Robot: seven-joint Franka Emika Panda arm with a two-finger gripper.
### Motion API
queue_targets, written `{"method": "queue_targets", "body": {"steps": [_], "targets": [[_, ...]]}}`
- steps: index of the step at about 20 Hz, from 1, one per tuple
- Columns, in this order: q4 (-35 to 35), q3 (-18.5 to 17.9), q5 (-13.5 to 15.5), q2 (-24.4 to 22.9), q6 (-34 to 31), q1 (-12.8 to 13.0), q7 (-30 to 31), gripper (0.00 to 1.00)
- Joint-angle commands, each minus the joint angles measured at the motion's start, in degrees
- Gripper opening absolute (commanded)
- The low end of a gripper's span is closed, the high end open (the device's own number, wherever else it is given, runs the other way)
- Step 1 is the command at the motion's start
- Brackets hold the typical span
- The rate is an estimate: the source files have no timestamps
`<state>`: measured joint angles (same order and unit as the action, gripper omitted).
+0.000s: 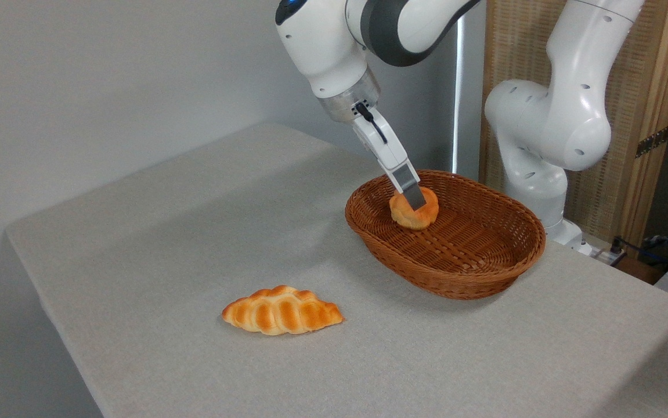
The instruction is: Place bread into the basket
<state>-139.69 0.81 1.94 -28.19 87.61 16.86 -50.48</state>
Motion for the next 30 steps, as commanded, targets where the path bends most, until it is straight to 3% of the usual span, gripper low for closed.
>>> {"method": "queue_targets", "body": {"steps": [1, 4, 10, 12, 15, 17, 20, 26, 28, 30], "targets": [[-0.1, 1.4, -0.8, -0.9, -2.2, 0.5, -0.4, 1.00], [2.2, 1.6, 0.1, -1.5, -3.8, 0.9, 0.2, 1.00], [15.8, 1.0, 3.8, -0.2, -5.3, -0.7, 0.7, 1.00], [21.1, 1.0, 4.5, 2.8, -5.1, -2.3, 1.0, 1.00], [30.9, -1.0, 4.9, 10.0, -4.5, -2.6, 3.4, 1.00], [37.7, -2.8, 8.2, 15.9, -4.2, -2.7, 7.3, 1.00], [45.8, -3.6, 10.4, 21.6, -3.8, -6.6, 9.3, 1.00], [46.1, -4.4, 9.6, 22.1, 6.8, -7.1, 9.0, 1.00], [46.1, -4.2, 6.8, 22.7, 7.5, -7.0, 8.9, 1.00], [46.1, -4.0, 6.0, 23.3, 7.9, -7.0, 9.3, 1.00]]}}
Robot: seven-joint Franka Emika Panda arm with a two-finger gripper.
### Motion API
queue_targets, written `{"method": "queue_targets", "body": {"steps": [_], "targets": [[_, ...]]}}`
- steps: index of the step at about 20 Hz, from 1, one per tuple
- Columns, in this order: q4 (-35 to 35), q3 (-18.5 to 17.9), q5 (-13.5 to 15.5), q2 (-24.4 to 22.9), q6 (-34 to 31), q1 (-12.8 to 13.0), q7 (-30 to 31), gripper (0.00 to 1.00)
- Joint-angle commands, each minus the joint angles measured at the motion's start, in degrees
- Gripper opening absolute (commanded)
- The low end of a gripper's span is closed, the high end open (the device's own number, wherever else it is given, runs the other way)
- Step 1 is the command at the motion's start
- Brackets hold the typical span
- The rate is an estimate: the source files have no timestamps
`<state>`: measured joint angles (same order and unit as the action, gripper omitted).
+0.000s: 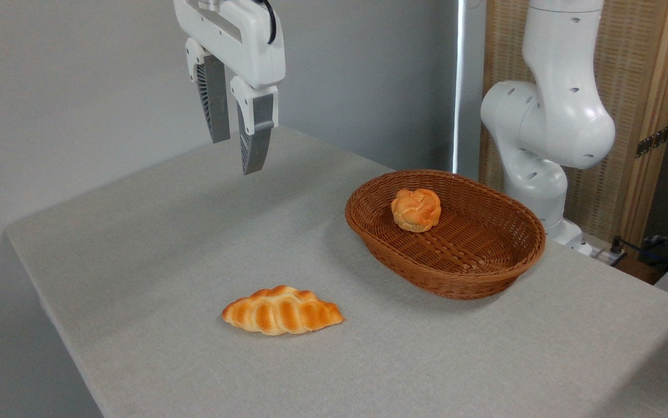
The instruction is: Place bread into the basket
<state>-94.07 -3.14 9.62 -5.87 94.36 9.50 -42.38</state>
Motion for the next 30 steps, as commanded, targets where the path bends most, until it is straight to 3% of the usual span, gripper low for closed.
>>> {"method": "queue_targets", "body": {"steps": [1, 5, 9, 15, 17, 27, 28, 30], "targets": [[0.4, 0.0, -1.7, 1.0, 1.2, 0.3, 1.2, 1.00], [-0.1, 0.0, -2.1, 1.1, 0.4, 0.3, 1.4, 1.00], [-0.2, 0.0, -4.7, 1.1, -0.7, 0.3, 5.1, 1.00], [-0.1, 0.0, -5.0, 1.0, -2.1, 0.3, 6.4, 1.00], [-0.1, 0.1, -7.1, 0.9, -2.8, 0.3, 6.4, 1.00], [0.1, 0.0, -7.1, 0.6, -4.1, 0.3, 6.6, 1.00], [0.2, 0.3, -6.9, 0.7, -4.1, -0.9, 6.4, 1.00], [0.3, 3.9, -6.5, 0.5, -4.0, -5.7, 6.3, 1.00]]}}
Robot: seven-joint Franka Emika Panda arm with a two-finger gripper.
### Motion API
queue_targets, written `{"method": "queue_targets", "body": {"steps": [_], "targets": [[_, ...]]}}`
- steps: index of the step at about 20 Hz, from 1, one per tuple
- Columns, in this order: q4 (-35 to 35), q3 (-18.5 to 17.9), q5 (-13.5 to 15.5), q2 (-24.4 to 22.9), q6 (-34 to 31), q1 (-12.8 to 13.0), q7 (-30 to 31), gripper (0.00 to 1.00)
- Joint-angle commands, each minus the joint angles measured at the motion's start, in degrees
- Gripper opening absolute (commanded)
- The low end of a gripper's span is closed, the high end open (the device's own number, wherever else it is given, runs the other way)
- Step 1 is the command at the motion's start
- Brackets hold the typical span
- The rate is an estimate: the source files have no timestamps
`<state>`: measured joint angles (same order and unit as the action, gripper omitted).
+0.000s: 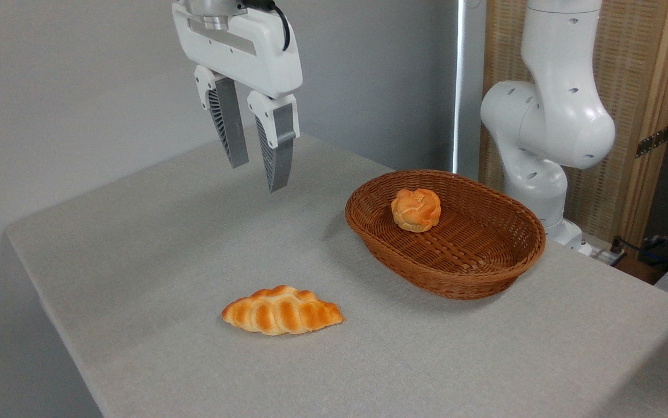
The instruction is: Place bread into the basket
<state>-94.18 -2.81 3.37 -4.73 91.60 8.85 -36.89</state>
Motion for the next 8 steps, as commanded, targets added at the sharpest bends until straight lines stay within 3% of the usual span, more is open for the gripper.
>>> {"method": "queue_targets", "body": {"steps": [1, 8], "targets": [[0.4, 4.6, -0.2, -0.7, -1.3, -6.1, 0.9, 1.00], [0.3, 4.9, -0.3, -0.7, -1.3, -5.9, 1.0, 1.00]]}}
